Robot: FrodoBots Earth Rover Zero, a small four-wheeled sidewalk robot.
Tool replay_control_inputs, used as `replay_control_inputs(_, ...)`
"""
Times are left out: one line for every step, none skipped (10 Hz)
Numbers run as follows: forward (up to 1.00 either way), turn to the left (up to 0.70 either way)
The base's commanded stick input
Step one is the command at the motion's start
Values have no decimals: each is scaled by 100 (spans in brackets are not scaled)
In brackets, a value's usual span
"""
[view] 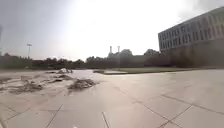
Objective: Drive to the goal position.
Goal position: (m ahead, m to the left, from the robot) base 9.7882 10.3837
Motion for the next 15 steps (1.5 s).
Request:
replay_control_inputs(70,-2)
replay_control_inputs(70,-2)
replay_control_inputs(70,-2)
replay_control_inputs(70,-2)
replay_control_inputs(70,-2)
replay_control_inputs(70,-2)
replay_control_inputs(70,-2)
replay_control_inputs(70,-2)
replay_control_inputs(70,-2)
replay_control_inputs(70,-2)
replay_control_inputs(70,-2)
replay_control_inputs(70,-2)
replay_control_inputs(70,-2)
replay_control_inputs(70,-2)
replay_control_inputs(70,-2)
